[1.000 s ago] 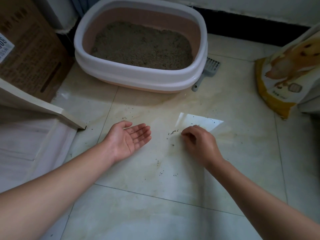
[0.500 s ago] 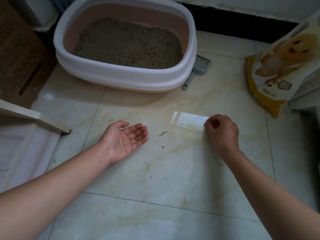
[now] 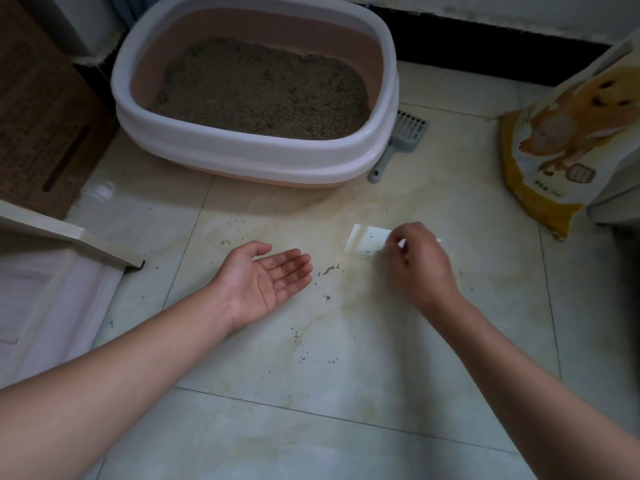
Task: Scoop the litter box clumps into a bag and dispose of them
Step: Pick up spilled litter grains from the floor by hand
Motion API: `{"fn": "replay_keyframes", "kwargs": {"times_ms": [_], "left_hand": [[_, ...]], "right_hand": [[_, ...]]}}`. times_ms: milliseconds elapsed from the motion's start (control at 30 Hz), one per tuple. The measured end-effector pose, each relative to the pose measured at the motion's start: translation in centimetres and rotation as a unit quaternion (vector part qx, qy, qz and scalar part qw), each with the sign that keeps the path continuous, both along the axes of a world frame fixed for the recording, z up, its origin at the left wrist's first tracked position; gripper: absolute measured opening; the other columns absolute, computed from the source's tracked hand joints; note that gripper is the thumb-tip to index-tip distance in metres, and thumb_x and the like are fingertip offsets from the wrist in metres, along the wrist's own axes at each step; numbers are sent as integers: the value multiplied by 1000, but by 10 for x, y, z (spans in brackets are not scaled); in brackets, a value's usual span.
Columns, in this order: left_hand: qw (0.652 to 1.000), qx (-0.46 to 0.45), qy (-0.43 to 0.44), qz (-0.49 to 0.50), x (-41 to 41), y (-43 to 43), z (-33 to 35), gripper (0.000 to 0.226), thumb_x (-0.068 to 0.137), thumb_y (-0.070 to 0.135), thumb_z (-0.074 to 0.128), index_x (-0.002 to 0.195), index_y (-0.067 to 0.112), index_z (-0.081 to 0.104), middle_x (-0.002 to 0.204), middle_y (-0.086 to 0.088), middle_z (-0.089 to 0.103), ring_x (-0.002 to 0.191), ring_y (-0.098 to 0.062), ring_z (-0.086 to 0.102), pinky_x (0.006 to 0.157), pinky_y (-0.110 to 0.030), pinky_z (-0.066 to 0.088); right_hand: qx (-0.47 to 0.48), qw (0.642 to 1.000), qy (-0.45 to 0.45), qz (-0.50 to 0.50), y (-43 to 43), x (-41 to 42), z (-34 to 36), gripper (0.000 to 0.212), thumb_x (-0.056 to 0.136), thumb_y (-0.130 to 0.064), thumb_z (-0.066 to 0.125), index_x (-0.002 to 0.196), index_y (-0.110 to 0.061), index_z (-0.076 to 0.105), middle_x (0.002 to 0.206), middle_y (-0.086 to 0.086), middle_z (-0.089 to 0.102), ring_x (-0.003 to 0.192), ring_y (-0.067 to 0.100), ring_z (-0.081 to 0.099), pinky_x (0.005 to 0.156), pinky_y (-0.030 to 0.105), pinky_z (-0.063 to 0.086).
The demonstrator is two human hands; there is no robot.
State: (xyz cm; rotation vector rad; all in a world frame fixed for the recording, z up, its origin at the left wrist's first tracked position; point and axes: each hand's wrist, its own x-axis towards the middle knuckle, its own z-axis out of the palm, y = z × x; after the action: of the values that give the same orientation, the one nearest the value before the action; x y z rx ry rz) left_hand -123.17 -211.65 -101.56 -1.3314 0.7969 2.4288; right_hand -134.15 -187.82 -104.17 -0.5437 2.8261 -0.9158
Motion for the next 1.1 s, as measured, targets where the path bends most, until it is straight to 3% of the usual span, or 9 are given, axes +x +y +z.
{"fn": "replay_keyframes", "kwargs": {"times_ms": [100,267,333,400,467,567,733,933,1100], "left_hand": [[1000,10,-4,-20,-5,11,3,42,97,23,40,111,-8,65,109,-25,70,95,-35,71,88,-45,59],[998,4,-10,-56,-13,21,3,40,98,24,38,76,4,64,57,-7,58,46,-19,58,48,-22,49],[999,6,0,-43,-13,17,3,37,98,23,38,80,3,64,65,-10,63,54,-22,63,54,-25,55],[1000,20,10,-14,-11,10,4,38,98,20,38,93,-4,67,87,-20,71,73,-30,71,70,-39,63],[1000,26,14,3,-8,4,3,38,98,18,37,101,-7,67,98,-23,72,81,-33,73,79,-48,61],[1000,21,13,15,-5,-2,4,38,97,16,37,104,-6,67,99,-22,72,82,-33,73,78,-48,61],[1000,17,9,13,-5,-2,4,38,97,18,38,103,-6,67,99,-22,72,82,-33,73,79,-47,61],[1000,21,13,17,-6,-4,1,38,96,19,39,104,-6,67,100,-21,72,83,-33,73,81,-46,61],[999,22,15,25,-9,-3,4,38,96,19,39,104,-6,67,101,-22,72,83,-33,73,80,-46,61]], "right_hand": [[-74,991,24,109,-41,30,9,3,90,-14,59,88,-16,61,95,-2,54,89,18,52,76,32,45],[-96,974,105,179,-92,63,13,8,87,-18,63,87,-14,71,95,1,59,85,22,52,72,42,44],[-127,973,121,152,-89,56,12,10,88,-18,64,87,-13,72,95,1,60,86,23,54,74,42,45],[-151,979,114,72,-76,38,10,9,89,-18,65,88,-14,74,94,0,60,87,19,56,77,37,48],[-115,990,82,-17,-55,17,3,9,89,-21,66,92,-20,74,95,-5,61,89,14,57,78,32,48],[-37,996,12,-82,-31,-4,-13,9,89,-24,66,95,-25,73,98,-9,61,95,13,58,76,24,42],[-1,996,-9,-92,-25,-10,-23,10,86,-24,63,90,-26,72,92,-11,61,88,12,56,74,25,42],[65,995,60,-45,-29,-13,-18,15,82,-19,61,77,-24,74,78,-5,64,74,18,56,71,34,46],[140,988,50,-34,-35,-16,-19,17,86,-17,52,76,-18,66,79,0,61,75,25,54,73,38,42]]}}
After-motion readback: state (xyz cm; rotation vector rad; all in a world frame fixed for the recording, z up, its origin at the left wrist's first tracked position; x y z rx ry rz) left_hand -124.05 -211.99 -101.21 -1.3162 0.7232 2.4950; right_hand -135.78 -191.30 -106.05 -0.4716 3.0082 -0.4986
